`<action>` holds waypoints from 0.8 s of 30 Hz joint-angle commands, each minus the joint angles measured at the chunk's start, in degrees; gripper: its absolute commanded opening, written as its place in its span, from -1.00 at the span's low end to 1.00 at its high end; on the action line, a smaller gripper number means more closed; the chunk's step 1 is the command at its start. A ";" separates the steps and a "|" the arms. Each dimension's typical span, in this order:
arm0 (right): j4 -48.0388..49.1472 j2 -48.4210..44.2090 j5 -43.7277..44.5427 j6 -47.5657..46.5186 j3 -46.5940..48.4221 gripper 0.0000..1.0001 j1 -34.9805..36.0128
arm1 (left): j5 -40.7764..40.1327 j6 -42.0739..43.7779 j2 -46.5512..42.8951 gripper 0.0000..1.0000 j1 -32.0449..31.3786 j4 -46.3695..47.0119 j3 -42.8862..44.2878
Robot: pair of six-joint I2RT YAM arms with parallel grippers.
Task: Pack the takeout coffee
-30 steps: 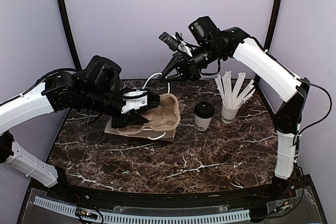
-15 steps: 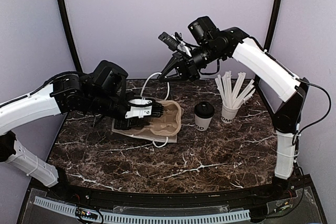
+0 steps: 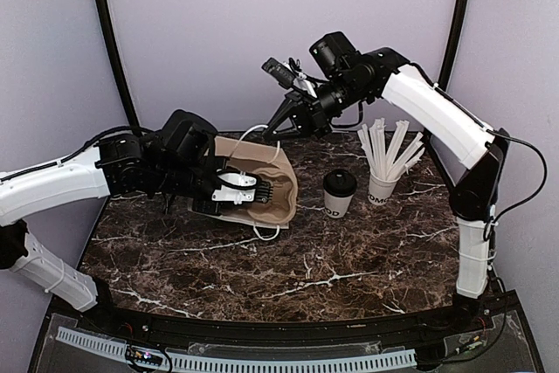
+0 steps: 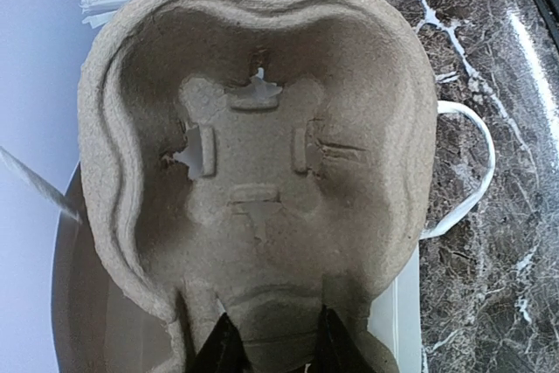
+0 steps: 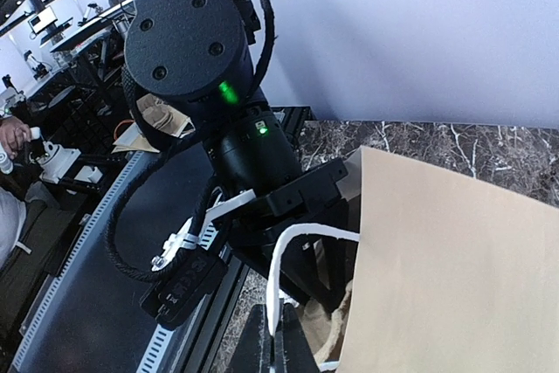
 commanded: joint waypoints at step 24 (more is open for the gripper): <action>9.55 -0.61 -0.91 10.17 -3.48 -1.00 -0.83 | -10.84 7.67 -3.00 -0.54 -3.64 -2.48 3.63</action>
